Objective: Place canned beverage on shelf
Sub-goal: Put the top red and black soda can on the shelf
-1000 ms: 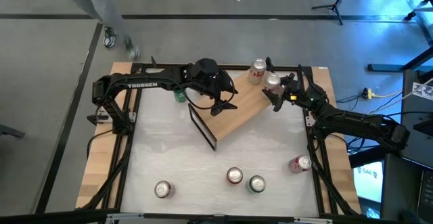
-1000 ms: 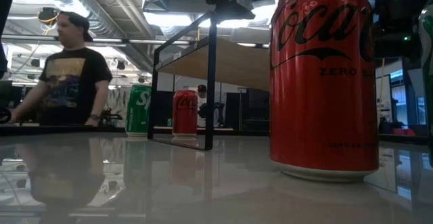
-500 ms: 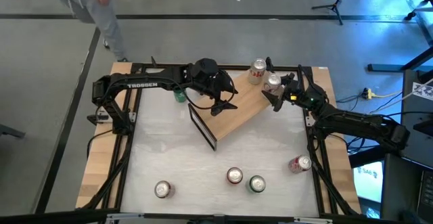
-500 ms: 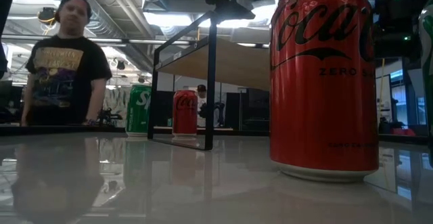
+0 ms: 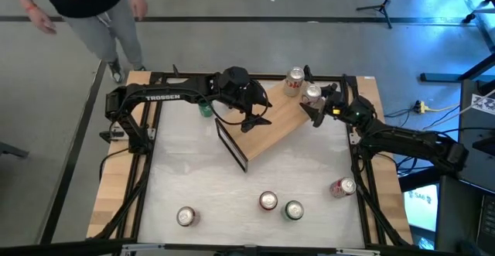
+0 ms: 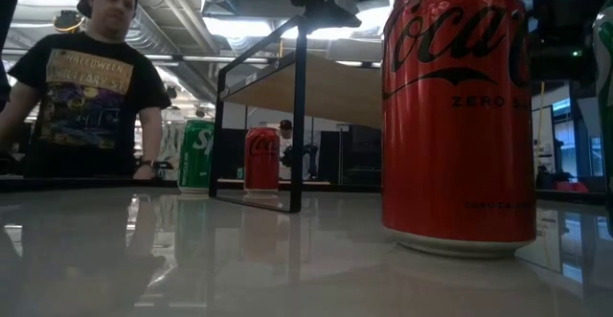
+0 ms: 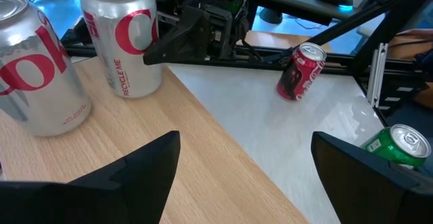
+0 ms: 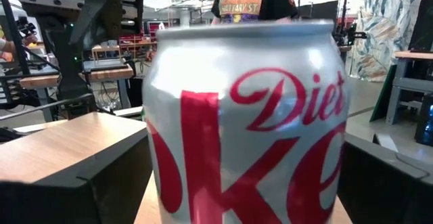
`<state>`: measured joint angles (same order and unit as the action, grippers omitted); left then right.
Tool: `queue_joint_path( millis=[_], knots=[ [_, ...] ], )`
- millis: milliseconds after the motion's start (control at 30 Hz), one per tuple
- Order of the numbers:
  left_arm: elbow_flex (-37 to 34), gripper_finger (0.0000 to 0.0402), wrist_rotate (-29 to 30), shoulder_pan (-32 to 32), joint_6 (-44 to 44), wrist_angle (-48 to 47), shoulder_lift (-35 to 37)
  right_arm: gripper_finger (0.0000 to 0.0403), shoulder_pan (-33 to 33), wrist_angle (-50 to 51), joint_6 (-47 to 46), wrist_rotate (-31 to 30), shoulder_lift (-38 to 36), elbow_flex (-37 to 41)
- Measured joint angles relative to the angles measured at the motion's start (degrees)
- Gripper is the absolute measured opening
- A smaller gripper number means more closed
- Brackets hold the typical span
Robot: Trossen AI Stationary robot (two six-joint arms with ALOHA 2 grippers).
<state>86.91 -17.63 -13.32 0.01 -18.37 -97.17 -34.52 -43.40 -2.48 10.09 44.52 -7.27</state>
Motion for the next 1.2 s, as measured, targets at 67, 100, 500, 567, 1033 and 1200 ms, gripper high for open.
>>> queue_joint_path(
  millis=[67, 100, 500, 567, 1033, 1200],
  knots=[
    [0.00, 0.0323, 0.13, 0.00, 0.00, 0.00, 0.00, 0.0392, -0.01, -0.04, 0.01, 0.01, -0.16, -0.03],
    [0.00, 0.0323, 0.13, 0.00, 0.00, -0.02, 0.00, 0.0392, 0.00, 0.01, 0.02, 0.02, -0.24, -0.10],
    [0.00, 0.0323, 0.15, 0.00, -0.02, 0.00, 0.00, 0.0392, -0.01, -0.03, 0.15, 0.00, -0.55, -2.86],
    [0.00, 0.0323, 0.15, 0.00, -0.02, 0.00, 0.00, 0.0392, 0.00, -0.06, 0.15, 0.02, -0.55, -3.36],
    [0.00, 0.0323, 0.17, 0.00, -0.02, -0.01, 0.00, 0.0392, -0.01, 0.04, 0.20, 0.00, -0.57, -6.86],
    [0.02, 0.0323, 0.47, 0.00, -0.02, 0.00, 0.00, 0.0392, -0.02, 0.37, 0.20, 0.00, -0.57, -8.53]
  ],
)
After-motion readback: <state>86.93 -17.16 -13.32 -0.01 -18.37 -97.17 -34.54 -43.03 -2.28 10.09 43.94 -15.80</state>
